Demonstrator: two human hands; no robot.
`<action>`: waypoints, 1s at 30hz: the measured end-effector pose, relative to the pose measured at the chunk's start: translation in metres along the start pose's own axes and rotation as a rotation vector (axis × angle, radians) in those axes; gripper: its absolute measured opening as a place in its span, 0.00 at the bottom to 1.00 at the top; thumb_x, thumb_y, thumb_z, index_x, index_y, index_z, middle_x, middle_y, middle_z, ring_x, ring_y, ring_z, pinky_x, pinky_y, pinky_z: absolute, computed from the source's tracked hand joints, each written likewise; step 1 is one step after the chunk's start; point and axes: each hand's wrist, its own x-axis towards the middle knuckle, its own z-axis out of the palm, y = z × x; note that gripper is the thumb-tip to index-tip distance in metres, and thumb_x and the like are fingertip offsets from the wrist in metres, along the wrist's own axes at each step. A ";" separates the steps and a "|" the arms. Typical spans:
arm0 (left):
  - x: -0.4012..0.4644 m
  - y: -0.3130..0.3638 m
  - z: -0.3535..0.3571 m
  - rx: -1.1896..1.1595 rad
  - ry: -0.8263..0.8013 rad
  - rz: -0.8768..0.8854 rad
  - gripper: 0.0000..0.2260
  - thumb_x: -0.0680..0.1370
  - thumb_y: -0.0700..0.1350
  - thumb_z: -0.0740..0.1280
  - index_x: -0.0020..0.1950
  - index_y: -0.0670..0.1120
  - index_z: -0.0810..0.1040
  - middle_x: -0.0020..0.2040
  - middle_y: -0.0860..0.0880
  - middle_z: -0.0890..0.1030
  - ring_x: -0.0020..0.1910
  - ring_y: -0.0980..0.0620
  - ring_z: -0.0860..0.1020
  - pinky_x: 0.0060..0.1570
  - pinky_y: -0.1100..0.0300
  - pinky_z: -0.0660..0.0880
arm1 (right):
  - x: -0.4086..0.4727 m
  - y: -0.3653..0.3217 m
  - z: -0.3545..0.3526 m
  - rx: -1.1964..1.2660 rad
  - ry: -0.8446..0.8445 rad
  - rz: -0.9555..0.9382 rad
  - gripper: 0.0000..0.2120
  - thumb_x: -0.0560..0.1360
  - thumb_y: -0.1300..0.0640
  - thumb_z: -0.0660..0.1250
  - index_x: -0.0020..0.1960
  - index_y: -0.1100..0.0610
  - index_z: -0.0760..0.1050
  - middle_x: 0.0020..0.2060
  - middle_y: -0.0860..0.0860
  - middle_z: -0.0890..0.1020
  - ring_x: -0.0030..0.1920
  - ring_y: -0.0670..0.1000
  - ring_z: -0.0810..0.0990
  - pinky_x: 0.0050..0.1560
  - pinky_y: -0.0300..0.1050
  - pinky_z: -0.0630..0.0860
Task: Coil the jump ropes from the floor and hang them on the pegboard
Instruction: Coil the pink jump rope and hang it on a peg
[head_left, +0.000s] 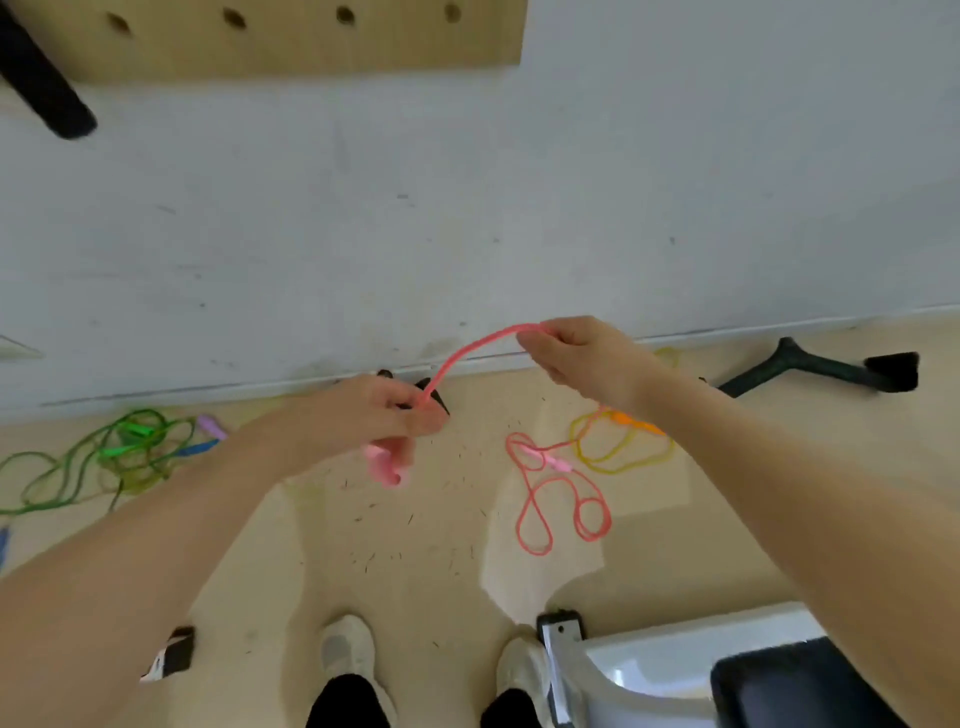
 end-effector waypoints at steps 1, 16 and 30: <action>-0.019 0.022 0.007 -0.030 0.043 0.057 0.13 0.69 0.53 0.72 0.47 0.45 0.81 0.26 0.48 0.74 0.28 0.50 0.74 0.38 0.60 0.76 | -0.014 -0.032 -0.004 -0.046 -0.022 -0.044 0.19 0.78 0.48 0.60 0.32 0.55 0.62 0.27 0.48 0.66 0.28 0.47 0.62 0.31 0.41 0.59; -0.265 0.134 -0.067 -1.199 0.075 1.090 0.23 0.66 0.48 0.74 0.61 0.55 0.78 0.28 0.55 0.74 0.19 0.59 0.59 0.20 0.69 0.60 | -0.131 -0.206 -0.054 0.129 0.049 -0.183 0.11 0.76 0.55 0.66 0.35 0.57 0.73 0.30 0.50 0.70 0.35 0.50 0.68 0.43 0.46 0.71; -0.292 0.118 -0.059 -0.289 0.333 0.486 0.15 0.83 0.50 0.50 0.50 0.48 0.75 0.33 0.46 0.78 0.21 0.53 0.70 0.23 0.65 0.67 | -0.172 -0.361 0.034 -0.596 -0.049 -0.544 0.10 0.74 0.55 0.68 0.40 0.61 0.79 0.24 0.42 0.73 0.25 0.41 0.70 0.29 0.33 0.64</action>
